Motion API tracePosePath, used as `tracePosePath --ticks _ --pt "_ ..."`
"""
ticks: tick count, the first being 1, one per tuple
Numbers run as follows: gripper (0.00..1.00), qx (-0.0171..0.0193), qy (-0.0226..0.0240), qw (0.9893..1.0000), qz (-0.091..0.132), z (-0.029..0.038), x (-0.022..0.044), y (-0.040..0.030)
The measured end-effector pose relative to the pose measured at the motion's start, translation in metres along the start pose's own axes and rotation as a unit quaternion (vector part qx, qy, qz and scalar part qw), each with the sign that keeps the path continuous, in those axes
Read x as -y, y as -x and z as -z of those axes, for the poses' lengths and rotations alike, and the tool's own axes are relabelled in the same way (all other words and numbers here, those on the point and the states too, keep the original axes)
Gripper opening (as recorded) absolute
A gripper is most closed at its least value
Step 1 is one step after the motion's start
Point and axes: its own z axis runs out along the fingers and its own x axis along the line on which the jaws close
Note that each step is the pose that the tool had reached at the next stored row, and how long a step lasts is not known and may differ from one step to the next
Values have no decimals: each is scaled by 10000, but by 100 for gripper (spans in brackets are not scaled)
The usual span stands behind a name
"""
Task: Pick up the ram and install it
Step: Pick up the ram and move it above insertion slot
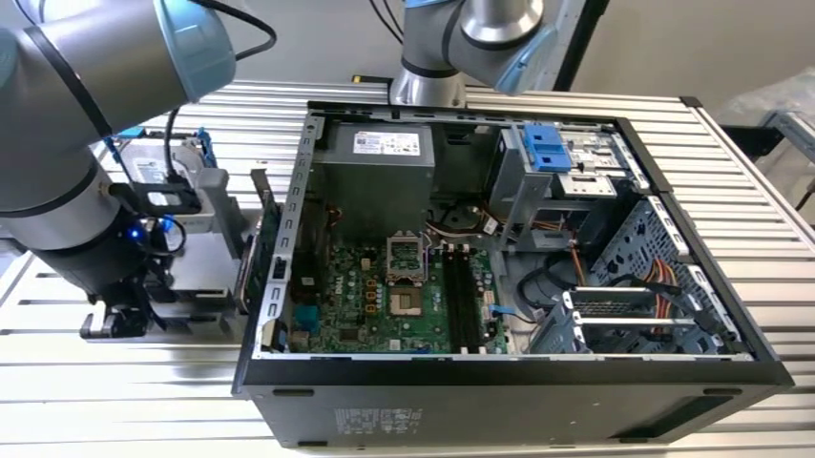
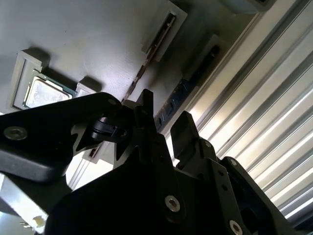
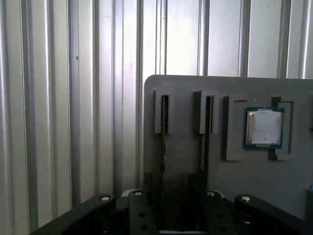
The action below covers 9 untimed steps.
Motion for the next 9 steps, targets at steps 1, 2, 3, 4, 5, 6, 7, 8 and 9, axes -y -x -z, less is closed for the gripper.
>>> tracePosePath --ticks 1,2,3,4,5,6,7,8,9 --pt "100 0 1 10000 6 -10 -2 -2" --pt "100 0 1 10000 12 -20 -4 -4" --pt "100 0 1 10000 18 -29 -6 -6" --pt "100 1 1 10000 23 -38 -8 -7" --pt "100 1 1 10000 29 -48 -9 -8" --pt "100 1 1 10000 33 -56 -11 -9" --pt "100 0 2 10000 37 -63 -12 -9" --pt "100 0 3 10000 39 -65 -12 -10" --pt "100 0 3 10000 39 -65 -12 -10"
